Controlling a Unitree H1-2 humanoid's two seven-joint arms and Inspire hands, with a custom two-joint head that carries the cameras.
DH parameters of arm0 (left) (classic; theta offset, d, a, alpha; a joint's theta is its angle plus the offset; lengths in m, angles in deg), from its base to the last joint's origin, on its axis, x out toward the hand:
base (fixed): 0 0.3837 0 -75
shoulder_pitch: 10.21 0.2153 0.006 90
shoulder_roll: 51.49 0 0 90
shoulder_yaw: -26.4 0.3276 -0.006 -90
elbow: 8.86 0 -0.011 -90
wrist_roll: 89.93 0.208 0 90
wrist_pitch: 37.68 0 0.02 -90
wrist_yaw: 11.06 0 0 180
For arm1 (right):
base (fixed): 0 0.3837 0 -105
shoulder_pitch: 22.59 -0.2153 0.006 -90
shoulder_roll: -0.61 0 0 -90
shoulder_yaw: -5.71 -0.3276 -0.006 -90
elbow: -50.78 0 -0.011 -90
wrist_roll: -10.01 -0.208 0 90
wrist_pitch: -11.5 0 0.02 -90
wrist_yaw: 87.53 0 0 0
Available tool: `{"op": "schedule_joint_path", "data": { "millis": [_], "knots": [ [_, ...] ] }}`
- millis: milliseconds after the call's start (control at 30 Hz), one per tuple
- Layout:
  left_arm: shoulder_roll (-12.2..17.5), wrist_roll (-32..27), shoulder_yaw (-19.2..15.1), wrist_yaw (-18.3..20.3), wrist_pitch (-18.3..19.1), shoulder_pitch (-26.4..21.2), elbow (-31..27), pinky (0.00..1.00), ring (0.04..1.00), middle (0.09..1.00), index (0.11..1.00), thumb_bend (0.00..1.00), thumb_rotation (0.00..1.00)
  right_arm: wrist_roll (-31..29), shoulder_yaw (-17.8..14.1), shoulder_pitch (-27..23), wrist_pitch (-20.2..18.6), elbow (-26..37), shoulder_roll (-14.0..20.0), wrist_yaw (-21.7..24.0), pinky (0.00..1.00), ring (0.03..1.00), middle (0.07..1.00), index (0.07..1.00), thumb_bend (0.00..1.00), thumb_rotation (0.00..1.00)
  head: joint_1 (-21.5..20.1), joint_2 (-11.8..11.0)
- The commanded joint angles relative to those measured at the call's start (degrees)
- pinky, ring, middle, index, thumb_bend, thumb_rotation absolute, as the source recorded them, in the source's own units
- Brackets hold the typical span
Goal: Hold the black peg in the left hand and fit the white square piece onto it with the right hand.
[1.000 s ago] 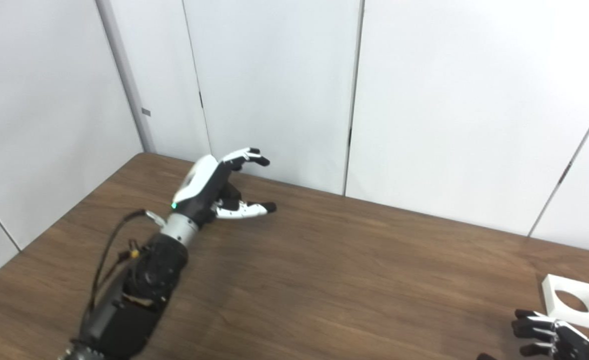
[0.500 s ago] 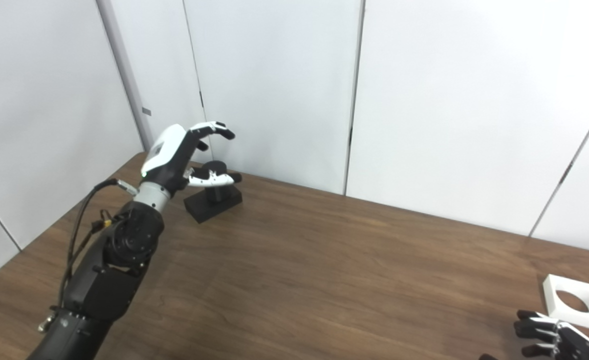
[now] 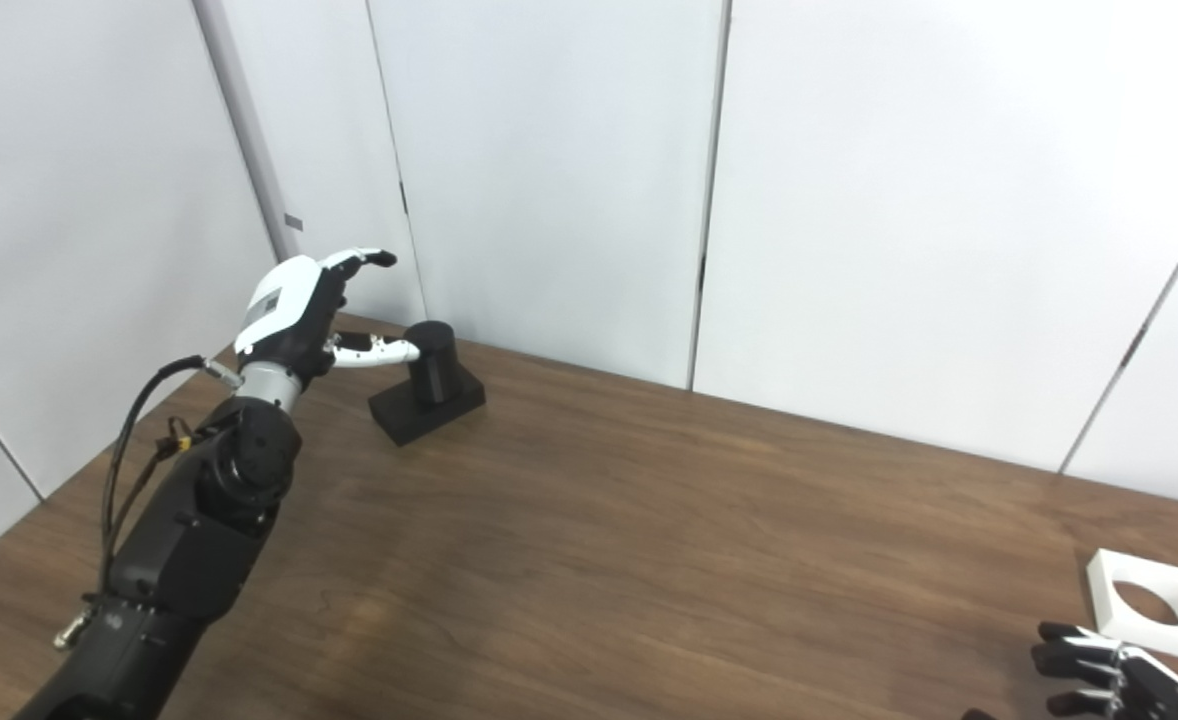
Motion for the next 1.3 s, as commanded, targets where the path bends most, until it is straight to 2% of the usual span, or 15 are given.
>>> {"op": "schedule_joint_path", "data": {
  "millis": [0, 100, 233, 333, 600, 967, 1267],
  "knots": [
    [2.60, 2.03, 0.35, -1.78, 0.97, -3.31, 0.69, 0.78, 0.961, 0.935, 0.825, 1.00, 0.38, 0.07, -0.39, -0.71, 1.02, 2.15, 0.65, -0.01, 0.46, 0.600, 0.677, 0.496, 0.50, 0.13, 0.00, 0.10],
    [3.13, 2.84, 1.42, -1.41, 2.83, -3.77, 2.46, 0.84, 0.997, 0.978, 0.857, 1.00, 0.46, -0.07, -0.49, -0.65, 1.41, 1.88, 0.82, -0.03, 0.46, 0.600, 0.679, 0.496, 0.50, 0.13, 0.08, 0.19],
    [3.06, 3.16, 2.51, -0.56, 5.74, -4.10, 3.45, 0.88, 1.000, 0.999, 0.889, 1.00, 0.50, -0.09, -0.48, -0.64, 1.38, 1.63, 0.85, -0.04, 0.45, 0.596, 0.677, 0.497, 0.50, 0.13, 0.08, 0.19],
    [3.16, 3.11, 3.49, -1.61, 5.12, -4.04, 5.71, 0.88, 1.000, 1.000, 0.887, 1.00, 0.53, 0.39, -0.36, -0.65, 1.08, 1.79, 0.86, -0.07, 0.45, 0.590, 0.675, 0.497, 0.50, 0.13, -0.06, 0.38],
    [2.53, 3.22, 6.21, -1.23, 8.05, -4.25, 9.42, 0.82, 1.000, 1.000, 0.871, 1.00, 0.53, 0.01, -0.72, -0.46, 0.39, 2.41, 0.76, -0.06, 0.45, 0.595, 0.674, 0.497, 0.50, 0.14, -0.29, 0.83],
    [1.77, 1.89, 8.26, -0.97, 8.61, -4.62, 13.99, 0.85, 1.000, 1.000, 0.858, 1.00, 0.54, -0.62, -0.78, 0.13, -0.11, 3.59, 0.80, 0.20, 0.45, 0.586, 0.666, 0.497, 0.50, 0.14, -0.71, 1.53],
    [0.98, 1.11, 8.86, -2.42, 8.25, -4.61, 17.08, 0.87, 1.000, 1.000, 0.854, 1.00, 0.50, -0.89, -0.93, 0.26, -0.05, 3.72, 0.88, 0.36, 0.45, 0.596, 0.678, 0.498, 0.50, 0.14, -0.71, 1.92]
  ]
}}
